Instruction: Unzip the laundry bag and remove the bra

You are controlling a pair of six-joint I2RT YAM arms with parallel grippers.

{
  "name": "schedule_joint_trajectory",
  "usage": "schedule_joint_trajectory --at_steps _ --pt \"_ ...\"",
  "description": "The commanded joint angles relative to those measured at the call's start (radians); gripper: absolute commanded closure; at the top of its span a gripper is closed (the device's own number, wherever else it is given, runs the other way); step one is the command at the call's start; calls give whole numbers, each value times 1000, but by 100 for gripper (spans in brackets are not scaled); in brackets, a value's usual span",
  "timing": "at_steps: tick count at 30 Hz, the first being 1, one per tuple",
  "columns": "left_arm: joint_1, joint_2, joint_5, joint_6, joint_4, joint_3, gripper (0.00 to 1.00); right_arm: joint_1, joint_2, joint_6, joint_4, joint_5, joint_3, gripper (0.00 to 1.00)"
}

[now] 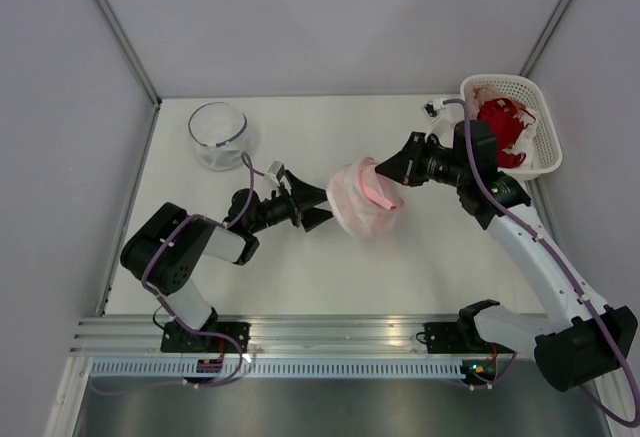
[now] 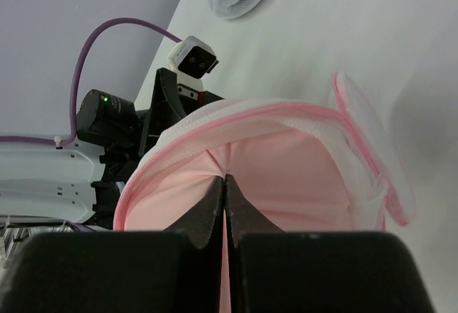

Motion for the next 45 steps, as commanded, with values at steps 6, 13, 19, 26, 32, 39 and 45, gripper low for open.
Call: schedule_joint_trajectory --at_steps 6,13,19,26,32,39,45 --pt "-6 -106 53 136 379 34 0 -56 -45 -58 -42 -67 107 99" --pt "-14 -109 81 157 378 57 0 -64 -49 -55 -22 -102 106 100" --pt "-49 -76 76 163 378 95 0 -67 -42 -29 15 -131 95 99" --pt "-60 -40 66 191 378 135 2 -70 -37 -6 29 -156 101 99" --pt "-58 -39 72 231 355 134 5 -87 -37 8 7 -166 113 100" --pt "-61 -106 53 179 344 132 11 -99 -17 -9 -37 -125 113 99" --pt "-101 -327 15 366 -92 164 10 -99 -13 -6 -23 -123 92 100"
